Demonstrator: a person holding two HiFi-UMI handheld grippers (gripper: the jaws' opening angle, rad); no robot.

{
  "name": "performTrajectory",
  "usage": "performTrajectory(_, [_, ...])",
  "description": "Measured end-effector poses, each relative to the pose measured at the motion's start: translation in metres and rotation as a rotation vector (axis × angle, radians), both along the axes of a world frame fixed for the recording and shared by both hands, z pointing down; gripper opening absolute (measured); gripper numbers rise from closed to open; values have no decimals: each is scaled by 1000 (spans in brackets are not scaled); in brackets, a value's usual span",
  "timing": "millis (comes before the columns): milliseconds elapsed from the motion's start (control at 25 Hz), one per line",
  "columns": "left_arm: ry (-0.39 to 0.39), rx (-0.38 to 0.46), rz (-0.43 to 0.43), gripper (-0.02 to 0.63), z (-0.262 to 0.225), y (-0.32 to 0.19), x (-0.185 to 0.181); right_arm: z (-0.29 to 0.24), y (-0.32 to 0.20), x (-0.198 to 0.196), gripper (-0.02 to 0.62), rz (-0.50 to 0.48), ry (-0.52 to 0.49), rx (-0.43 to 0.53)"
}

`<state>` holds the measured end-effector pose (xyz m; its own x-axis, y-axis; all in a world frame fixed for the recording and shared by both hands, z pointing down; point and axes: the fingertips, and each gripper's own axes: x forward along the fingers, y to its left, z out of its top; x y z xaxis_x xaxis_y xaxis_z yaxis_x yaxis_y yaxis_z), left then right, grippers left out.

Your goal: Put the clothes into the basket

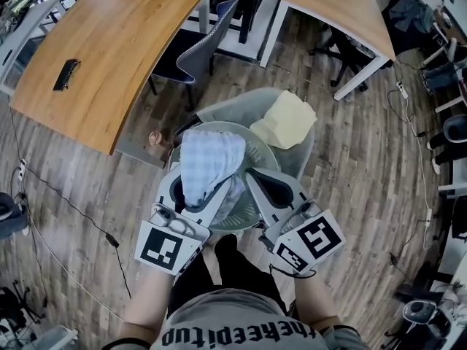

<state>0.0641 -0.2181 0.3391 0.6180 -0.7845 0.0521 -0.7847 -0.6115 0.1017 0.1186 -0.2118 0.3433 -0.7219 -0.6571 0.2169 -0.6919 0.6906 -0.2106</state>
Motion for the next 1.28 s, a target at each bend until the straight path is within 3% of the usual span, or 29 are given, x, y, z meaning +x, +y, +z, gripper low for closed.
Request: performTrajectory(1280, [-48, -234, -12, 227, 123, -14, 3, 110, -15, 8, 9, 7, 36, -209])
